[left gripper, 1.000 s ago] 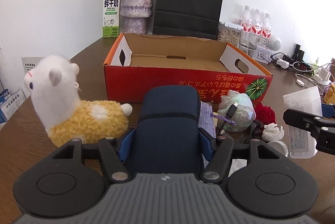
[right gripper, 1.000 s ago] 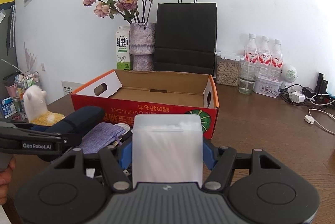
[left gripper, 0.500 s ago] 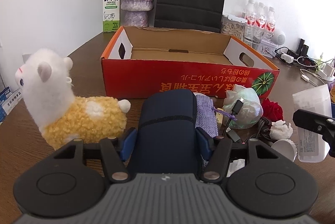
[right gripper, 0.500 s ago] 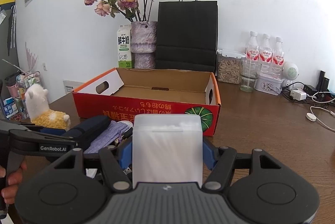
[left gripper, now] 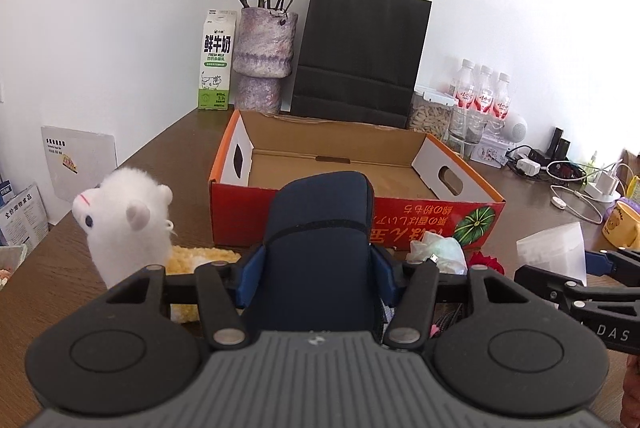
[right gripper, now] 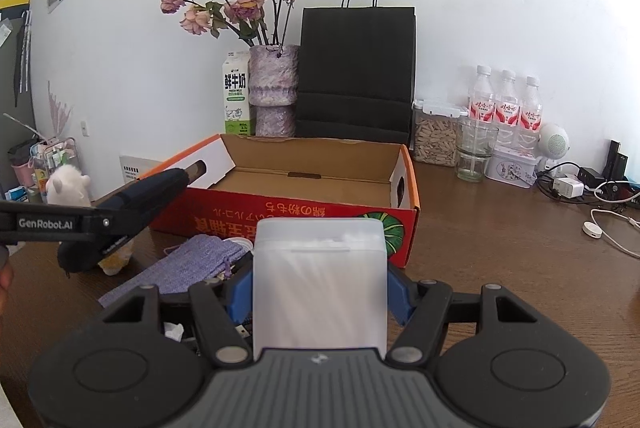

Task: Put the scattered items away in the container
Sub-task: 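Lift and carry the navy case with left tool while right tool carries the white box toward the cardboard box, then lower the navy case into the cardboard box and open left tool while right tool releases the white box inside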

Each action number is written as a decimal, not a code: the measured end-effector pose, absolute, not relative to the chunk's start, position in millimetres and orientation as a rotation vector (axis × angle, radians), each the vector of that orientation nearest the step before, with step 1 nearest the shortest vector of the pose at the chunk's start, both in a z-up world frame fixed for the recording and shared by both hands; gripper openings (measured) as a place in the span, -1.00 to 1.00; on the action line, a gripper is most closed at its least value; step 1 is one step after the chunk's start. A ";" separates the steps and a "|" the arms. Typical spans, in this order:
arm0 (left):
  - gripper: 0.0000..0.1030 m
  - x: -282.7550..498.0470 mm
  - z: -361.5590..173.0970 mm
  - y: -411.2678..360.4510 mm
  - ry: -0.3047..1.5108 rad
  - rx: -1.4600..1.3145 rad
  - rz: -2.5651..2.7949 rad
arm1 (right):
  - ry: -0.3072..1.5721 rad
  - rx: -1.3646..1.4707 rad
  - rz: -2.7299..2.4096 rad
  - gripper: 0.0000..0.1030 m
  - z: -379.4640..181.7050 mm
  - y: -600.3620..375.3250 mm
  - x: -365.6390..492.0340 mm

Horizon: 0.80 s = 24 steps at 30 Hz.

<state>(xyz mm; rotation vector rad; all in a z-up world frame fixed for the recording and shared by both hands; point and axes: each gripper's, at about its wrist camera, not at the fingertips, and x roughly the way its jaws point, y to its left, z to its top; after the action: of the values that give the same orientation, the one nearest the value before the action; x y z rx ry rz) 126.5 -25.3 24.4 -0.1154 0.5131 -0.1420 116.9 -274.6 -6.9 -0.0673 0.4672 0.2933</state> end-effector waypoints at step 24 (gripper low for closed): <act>0.10 238.7 62.0 -67.2 0.366 -0.121 -0.007 | 0.420 -0.020 0.269 0.24 34.4 -239.9 280.2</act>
<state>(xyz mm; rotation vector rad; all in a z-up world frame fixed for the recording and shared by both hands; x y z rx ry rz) 238.7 -67.2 61.9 -0.1214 0.3662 -0.0070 280.2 -239.9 34.4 -0.0205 0.4195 0.2692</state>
